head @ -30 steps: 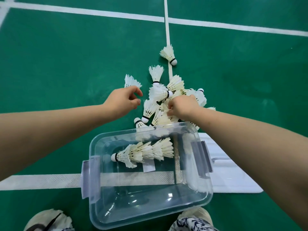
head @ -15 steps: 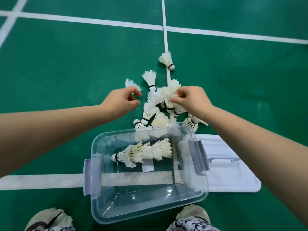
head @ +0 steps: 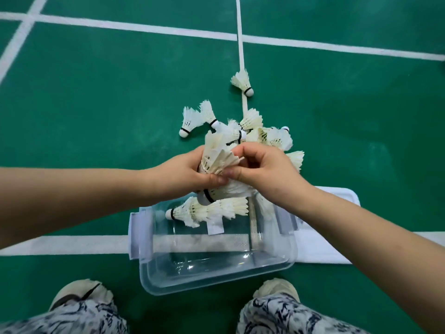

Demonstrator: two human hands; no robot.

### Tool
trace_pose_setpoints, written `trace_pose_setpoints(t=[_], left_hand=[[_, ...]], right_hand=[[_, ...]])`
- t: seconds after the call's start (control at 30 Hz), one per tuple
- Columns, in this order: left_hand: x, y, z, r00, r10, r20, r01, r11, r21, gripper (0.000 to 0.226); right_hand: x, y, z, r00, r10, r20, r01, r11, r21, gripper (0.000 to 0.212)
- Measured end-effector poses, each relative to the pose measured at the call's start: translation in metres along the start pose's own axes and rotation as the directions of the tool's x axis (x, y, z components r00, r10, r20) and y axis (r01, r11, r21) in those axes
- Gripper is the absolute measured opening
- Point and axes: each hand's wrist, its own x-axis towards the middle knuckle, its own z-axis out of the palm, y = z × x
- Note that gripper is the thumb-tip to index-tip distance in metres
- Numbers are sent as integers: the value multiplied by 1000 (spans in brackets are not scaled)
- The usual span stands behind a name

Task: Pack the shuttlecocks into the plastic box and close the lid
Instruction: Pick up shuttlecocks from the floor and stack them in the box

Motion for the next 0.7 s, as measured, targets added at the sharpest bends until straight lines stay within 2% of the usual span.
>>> trace_pose_setpoints(t=[0.13,0.2,0.3,0.37,0.43,0.5,0.6,0.7], left_hand=[[-8,-18,-3,994,-111,6,111,994,25,27],[-10,-25,-5,988,-155,-20,155,987,30,26],[-11,-31,-9,974,-182,-137,195,977,89,32],[-12,-31,-11,966,-175,-191,205,968,148,39],[-13,-30,-10,968,-160,-196,197,962,188,36],[-13,-31,-9,969,-161,-190,203,951,233,29],[-12,-30,-7,968,-151,-203,209,928,310,30],[-11,-27,-4,972,-151,-178,197,940,279,30]], right_hand=[[-9,21,9,995,96,-23,-96,995,-11,35],[-13,31,15,986,162,-40,-162,987,-1,34],[-18,50,27,958,283,-32,-284,959,-10,31],[-24,64,38,933,360,13,-359,932,-60,27],[-29,78,51,908,415,55,-402,900,-169,27],[-33,88,62,899,425,106,-380,876,-296,28],[-32,90,72,890,396,227,-235,824,-515,26],[-29,95,81,861,408,304,-166,790,-590,27]])
